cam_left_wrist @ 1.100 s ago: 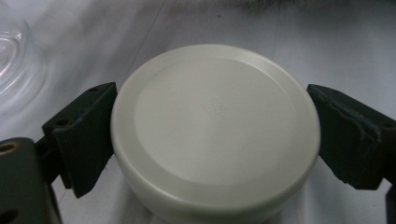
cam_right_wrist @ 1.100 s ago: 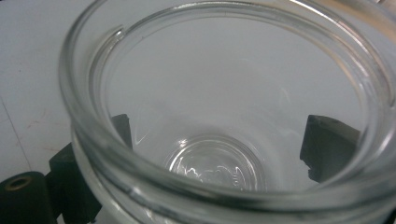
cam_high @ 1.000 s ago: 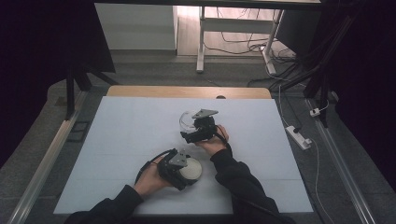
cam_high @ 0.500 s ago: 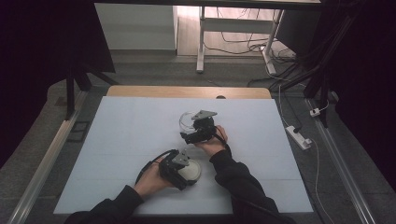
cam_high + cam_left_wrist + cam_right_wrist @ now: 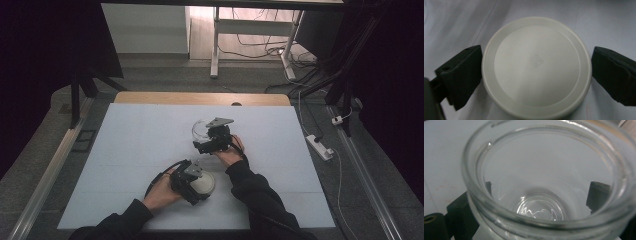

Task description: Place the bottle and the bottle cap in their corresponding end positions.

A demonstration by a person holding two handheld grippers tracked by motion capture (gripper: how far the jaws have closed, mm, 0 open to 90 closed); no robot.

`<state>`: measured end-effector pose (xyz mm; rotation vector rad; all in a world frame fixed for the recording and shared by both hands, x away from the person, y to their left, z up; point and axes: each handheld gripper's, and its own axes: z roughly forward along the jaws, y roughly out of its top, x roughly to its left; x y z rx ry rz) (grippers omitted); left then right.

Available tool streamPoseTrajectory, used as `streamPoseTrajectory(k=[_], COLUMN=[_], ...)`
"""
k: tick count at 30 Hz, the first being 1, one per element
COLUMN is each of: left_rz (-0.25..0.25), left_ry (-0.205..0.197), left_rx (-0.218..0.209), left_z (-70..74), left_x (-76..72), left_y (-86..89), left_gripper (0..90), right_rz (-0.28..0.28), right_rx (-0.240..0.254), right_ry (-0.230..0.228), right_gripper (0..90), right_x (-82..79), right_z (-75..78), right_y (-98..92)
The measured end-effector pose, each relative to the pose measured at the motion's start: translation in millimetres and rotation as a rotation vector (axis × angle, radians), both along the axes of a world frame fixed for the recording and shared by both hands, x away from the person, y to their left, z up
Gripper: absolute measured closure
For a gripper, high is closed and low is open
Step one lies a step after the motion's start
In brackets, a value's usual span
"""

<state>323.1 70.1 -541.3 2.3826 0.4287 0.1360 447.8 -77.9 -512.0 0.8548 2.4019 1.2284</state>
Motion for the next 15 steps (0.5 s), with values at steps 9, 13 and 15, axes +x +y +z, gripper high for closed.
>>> streamPoseTrajectory(k=[9,13,15], left_rz=[0.037,0.052,0.06], left_ry=[0.013,0.018,0.018], left_rx=[-0.071,-0.104,-0.111], left_z=[9.6,14.5,16.8], left_x=[-1.5,-3.2,-4.9], left_y=[10.3,16.0,18.0], left_gripper=[0.0,0.0,0.0], right_rz=[0.014,0.019,0.019], right_rx=[0.031,0.03,0.019], right_ry=[0.004,0.009,0.003], right_gripper=[0.5,0.0,0.0], right_x=[-4.4,-7.1,-9.0], right_z=[11.4,13.0,14.0], right_y=[-6.1,-8.3,-9.6])
